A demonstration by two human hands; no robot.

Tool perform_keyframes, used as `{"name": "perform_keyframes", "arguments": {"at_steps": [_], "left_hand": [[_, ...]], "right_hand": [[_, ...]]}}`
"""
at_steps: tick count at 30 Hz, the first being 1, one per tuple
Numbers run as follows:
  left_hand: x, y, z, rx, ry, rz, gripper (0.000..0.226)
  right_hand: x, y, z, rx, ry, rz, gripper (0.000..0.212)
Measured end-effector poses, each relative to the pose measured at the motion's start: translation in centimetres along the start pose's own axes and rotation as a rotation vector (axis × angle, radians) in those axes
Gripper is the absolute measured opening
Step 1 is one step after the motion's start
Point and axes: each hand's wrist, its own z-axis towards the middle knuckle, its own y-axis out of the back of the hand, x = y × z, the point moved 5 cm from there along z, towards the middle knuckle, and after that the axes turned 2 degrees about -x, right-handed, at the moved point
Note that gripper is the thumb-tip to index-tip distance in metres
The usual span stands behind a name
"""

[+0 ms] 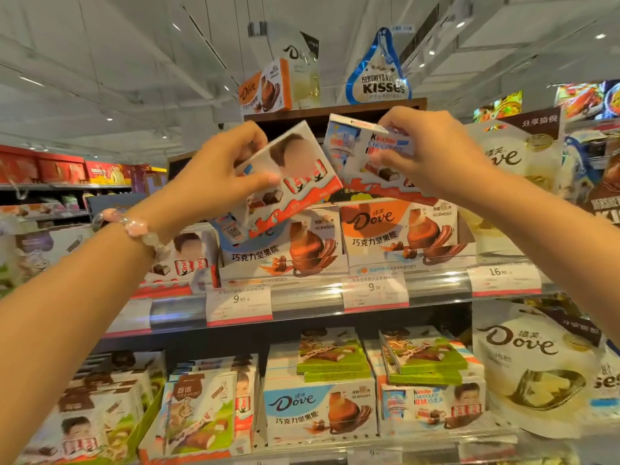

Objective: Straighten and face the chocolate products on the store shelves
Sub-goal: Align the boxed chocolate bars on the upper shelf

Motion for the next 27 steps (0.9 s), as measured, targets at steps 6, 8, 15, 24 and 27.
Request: {"name": "perform_keyframes", "arguments": {"at_steps": [6, 8, 15, 24, 27], "left_hand": [[2.2, 3.6, -1.4, -0.063, 0.125, -0.076, 0.023], [3.4, 4.6, -2.5, -0.019, 0.159, -0.007, 0.023], [8.3, 8.2, -6.8, -0.010, 0.312, 0.241, 0.039], [12.8, 9.1, -9.6, 0.245, 0.211, 0.270, 0.038], [13.7, 9.3, -10.6, 0.251, 0.160, 0.144, 0.029]], "right_hand": [[3.3, -0.5, 0.5, -0.009, 0.047, 0.152, 0.032], [4.7, -1.3, 0.5, 0.023, 0.064, 0.190, 0.032], [9.3, -4.3, 1.8, 0.074, 0.108, 0.277, 0.031], [14.5, -8.1, 5.0, 0.049, 0.064, 0.396, 0.042], [15.6, -9.6, 5.7, 0.037, 0.027, 0.427, 0.040]]}}
